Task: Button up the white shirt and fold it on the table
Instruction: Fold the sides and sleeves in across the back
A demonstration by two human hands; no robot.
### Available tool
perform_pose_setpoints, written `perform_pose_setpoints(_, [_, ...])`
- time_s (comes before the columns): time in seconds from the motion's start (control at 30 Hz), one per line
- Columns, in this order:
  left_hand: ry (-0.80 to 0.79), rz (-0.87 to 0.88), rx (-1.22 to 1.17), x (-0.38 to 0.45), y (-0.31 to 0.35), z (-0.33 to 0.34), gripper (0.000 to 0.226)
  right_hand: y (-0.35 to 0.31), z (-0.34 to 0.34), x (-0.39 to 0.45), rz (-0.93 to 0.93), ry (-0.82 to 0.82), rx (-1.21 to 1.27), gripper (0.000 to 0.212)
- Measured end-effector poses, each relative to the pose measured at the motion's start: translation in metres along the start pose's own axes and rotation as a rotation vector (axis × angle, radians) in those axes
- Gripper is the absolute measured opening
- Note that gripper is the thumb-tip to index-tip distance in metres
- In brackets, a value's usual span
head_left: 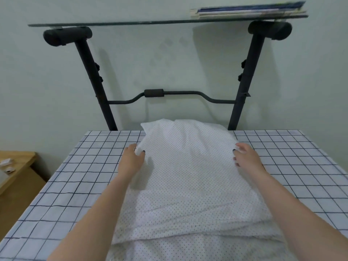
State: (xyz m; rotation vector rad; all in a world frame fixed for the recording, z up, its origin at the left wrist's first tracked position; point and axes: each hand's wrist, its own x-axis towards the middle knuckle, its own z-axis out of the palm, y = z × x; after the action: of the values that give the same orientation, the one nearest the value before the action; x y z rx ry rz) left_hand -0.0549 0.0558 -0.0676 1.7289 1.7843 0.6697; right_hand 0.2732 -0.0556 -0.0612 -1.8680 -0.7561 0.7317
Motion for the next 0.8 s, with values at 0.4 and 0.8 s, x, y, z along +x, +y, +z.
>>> perform_pose_setpoints(0.4, [-0.087, -0.387, -0.400, 0.113, 0.015, 0.010, 0.028, -0.030, 0.001, 0.103, 0.440, -0.086, 0.444, 0.019])
perform_pose_setpoints(0.8, [-0.113, -0.463, -0.350, 0.164, 0.048, 0.028, 0.020, -0.046, 0.030, 0.145, 0.534, -0.251, 0.619, 0.050])
